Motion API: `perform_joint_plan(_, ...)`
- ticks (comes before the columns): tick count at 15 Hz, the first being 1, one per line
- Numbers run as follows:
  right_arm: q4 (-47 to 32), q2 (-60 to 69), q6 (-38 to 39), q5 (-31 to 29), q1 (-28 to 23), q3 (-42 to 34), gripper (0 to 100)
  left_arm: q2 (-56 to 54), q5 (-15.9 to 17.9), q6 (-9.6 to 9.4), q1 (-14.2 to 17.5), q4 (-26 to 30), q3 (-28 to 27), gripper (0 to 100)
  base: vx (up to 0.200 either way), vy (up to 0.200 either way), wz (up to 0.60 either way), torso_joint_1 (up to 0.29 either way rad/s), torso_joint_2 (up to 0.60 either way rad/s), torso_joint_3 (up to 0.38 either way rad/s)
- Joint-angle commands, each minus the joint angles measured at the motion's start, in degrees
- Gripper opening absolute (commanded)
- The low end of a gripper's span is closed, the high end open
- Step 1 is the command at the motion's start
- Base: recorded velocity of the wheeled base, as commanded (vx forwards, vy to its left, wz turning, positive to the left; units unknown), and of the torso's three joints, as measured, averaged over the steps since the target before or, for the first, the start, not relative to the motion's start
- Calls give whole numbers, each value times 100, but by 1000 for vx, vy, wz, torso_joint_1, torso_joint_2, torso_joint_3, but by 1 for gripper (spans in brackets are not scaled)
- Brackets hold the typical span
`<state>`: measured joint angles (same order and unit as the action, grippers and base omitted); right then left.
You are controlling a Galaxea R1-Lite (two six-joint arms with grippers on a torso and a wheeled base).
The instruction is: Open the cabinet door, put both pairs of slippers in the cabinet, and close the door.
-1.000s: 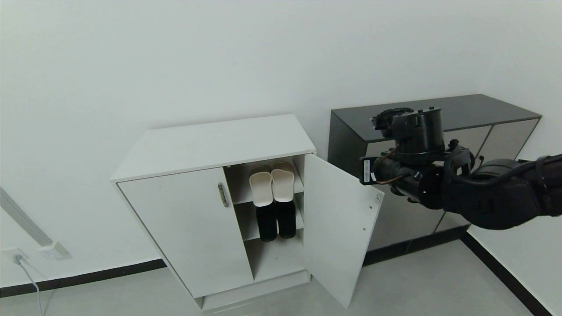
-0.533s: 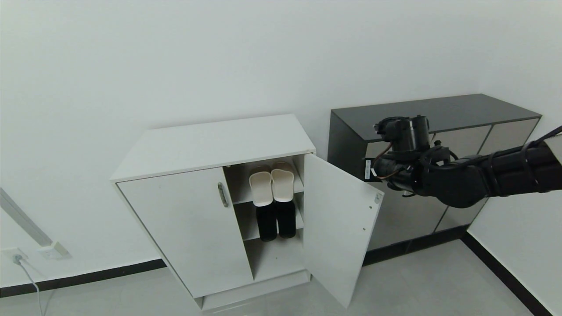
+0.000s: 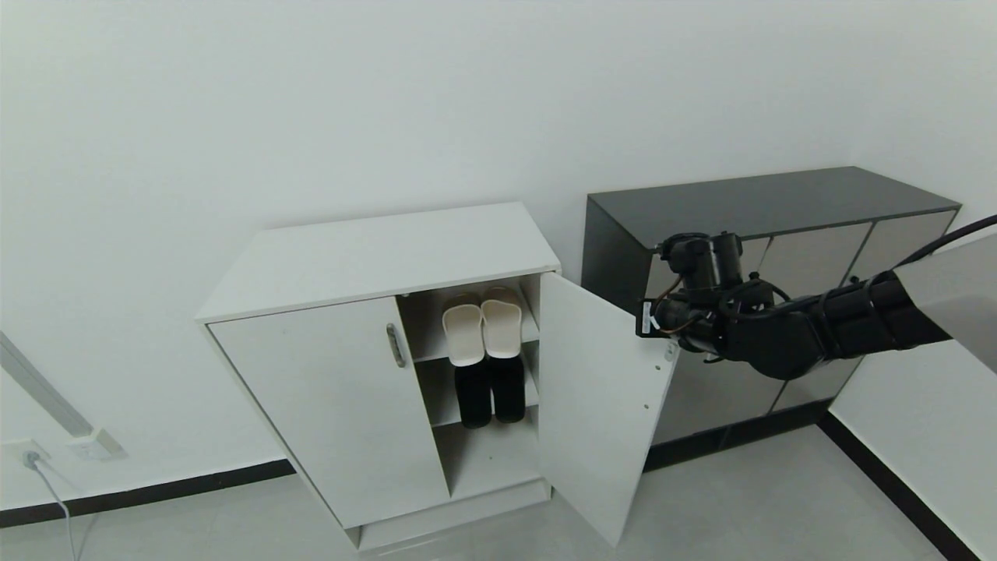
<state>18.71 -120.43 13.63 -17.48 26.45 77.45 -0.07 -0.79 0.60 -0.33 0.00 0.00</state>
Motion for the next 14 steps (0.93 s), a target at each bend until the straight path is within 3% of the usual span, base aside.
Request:
perform_joint_plan(1, 18, -130, -1, -1, -17, 7, 0, 7, -9, 2, -2, 0, 0, 0, 0, 0, 0, 0, 0, 0)
perform_joint_plan(7, 71, -121, 26, -10, 35, -98, 0, 7, 0, 2, -2, 0, 0, 0, 0, 0, 0, 0, 0, 0)
perform_joint_plan(12, 177, 450, 237, -36, 1055, -828, 0, 7, 0, 2, -2, 0, 0, 0, 0, 0, 0, 0, 0, 0)
perform_joint_plan(14, 678, 591, 202, -71, 1319, -1100, 0, 7, 0, 2, -2, 0, 0, 0, 0, 0, 0, 0, 0, 0)
